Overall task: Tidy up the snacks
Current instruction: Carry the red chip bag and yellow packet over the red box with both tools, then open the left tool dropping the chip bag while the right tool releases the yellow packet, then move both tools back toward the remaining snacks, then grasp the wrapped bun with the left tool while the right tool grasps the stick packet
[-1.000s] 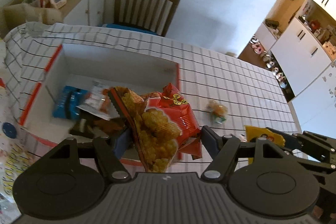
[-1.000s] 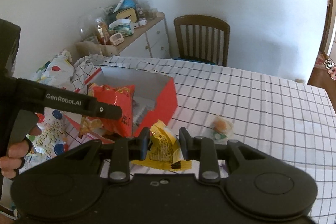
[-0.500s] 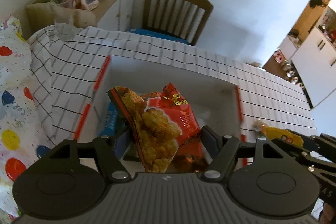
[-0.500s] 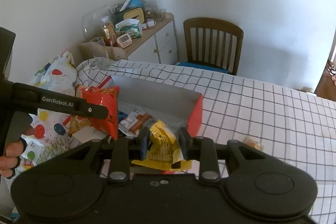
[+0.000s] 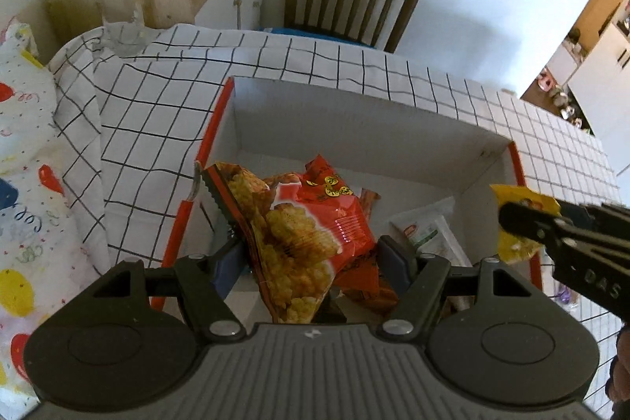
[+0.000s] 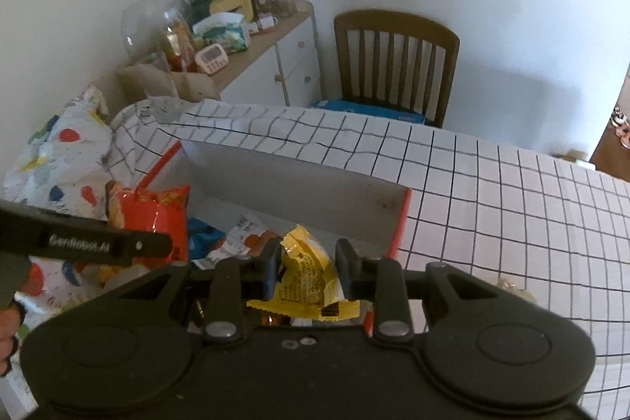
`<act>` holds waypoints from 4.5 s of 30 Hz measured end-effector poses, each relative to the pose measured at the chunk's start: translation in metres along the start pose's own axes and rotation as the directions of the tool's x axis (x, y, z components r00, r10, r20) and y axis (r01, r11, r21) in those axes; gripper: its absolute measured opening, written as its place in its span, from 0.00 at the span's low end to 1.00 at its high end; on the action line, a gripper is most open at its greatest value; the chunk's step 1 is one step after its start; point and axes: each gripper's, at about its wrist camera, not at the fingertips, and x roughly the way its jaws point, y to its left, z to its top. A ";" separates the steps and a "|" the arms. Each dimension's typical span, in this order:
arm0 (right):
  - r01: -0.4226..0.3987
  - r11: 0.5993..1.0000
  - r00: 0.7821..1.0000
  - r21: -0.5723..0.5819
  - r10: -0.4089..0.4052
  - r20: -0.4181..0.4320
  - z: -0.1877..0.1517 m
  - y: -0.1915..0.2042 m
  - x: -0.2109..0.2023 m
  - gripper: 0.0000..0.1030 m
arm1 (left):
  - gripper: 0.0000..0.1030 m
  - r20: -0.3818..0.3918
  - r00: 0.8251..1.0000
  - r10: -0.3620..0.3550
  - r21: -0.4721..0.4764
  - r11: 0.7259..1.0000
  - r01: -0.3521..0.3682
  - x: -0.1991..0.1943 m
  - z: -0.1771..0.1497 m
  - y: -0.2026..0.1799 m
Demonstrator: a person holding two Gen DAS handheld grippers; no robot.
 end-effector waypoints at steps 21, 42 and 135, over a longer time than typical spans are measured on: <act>0.052 0.999 0.994 -0.005 -0.052 -0.095 -0.011 0.004 0.061 0.30 | 0.72 -0.034 0.999 0.040 0.062 0.997 -0.037 0.045 -0.001 -0.017; 0.021 0.999 1.000 0.034 -0.020 -0.022 -0.018 -0.003 0.013 0.79 | 0.82 0.039 0.996 0.080 0.093 0.992 -0.083 0.004 -0.011 -0.029; -0.232 0.827 0.966 -0.512 0.136 -0.220 -0.210 -0.180 -0.073 0.37 | 0.98 -0.201 0.979 -0.030 -0.095 0.995 0.011 0.143 -0.007 -0.312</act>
